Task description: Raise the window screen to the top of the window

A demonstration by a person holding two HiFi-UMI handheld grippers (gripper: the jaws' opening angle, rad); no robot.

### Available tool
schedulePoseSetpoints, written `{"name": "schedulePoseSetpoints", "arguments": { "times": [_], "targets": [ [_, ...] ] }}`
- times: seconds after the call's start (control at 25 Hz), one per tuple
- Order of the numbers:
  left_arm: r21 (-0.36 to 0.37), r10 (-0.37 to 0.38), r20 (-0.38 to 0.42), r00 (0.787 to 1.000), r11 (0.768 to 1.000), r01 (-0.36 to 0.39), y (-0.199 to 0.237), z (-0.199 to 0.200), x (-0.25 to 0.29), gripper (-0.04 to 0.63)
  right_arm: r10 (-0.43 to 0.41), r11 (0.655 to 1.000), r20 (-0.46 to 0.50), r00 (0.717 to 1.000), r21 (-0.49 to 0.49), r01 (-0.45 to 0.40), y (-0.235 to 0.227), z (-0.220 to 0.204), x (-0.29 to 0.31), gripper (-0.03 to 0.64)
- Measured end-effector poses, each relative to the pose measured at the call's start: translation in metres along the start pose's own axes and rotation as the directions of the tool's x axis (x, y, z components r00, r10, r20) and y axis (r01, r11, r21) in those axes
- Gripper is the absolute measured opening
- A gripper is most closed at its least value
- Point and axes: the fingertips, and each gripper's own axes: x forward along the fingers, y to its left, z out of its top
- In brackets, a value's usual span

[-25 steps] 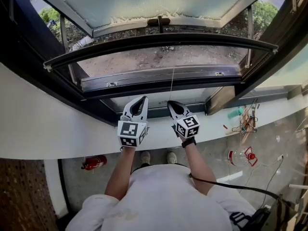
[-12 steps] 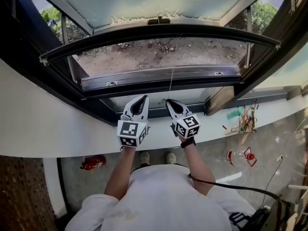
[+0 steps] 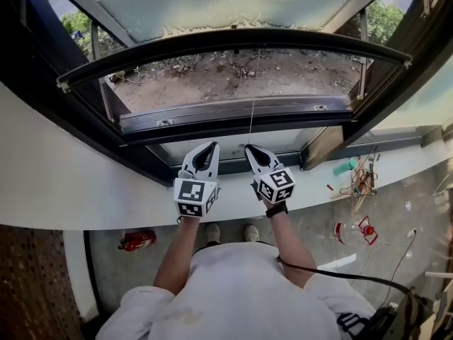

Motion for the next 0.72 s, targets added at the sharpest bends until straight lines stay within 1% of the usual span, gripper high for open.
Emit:
{"name": "schedulePoseSetpoints", "arguments": {
  "times": [0.12, 0.2, 0.4, 0.56, 0.72],
  "targets": [
    [0.002, -0.001, 0.002, 1.000, 1.000, 0.001, -0.001, 0.000, -0.001, 0.002, 0.009, 1.000, 0.033, 0.999, -0.008, -0.009, 0.003, 0.013, 0.001, 0.003],
    [0.006, 0.001, 0.010, 1.000, 1.000, -0.001, 0.000, 0.002, 0.001, 0.002, 0.016, 0.999, 0.055, 0.998, -0.031, -0.014, 0.005, 0.027, 0.004, 0.003],
    [0.002, 0.007, 0.027, 1.000, 1.000, -0.007, -0.005, 0.015, -0.005, 0.002, 0.011, 0.997, 0.065, 0.998, -0.075, -0.006, 0.015, 0.049, -0.002, 0.003],
    [0.011, 0.006, 0.066, 0.998, 1.000, -0.006, -0.005, 0.032, -0.004, 0.002, 0.006, 0.995, 0.072, 0.997, -0.100, 0.001, 0.016, 0.059, -0.001, 0.003],
    [0.016, 0.007, 0.091, 0.996, 1.000, -0.008, -0.005, 0.046, -0.006, 0.002, 0.005, 0.994, 0.075, 0.997, -0.105, 0.003, 0.019, 0.060, -0.005, 0.003]
  ]
}}
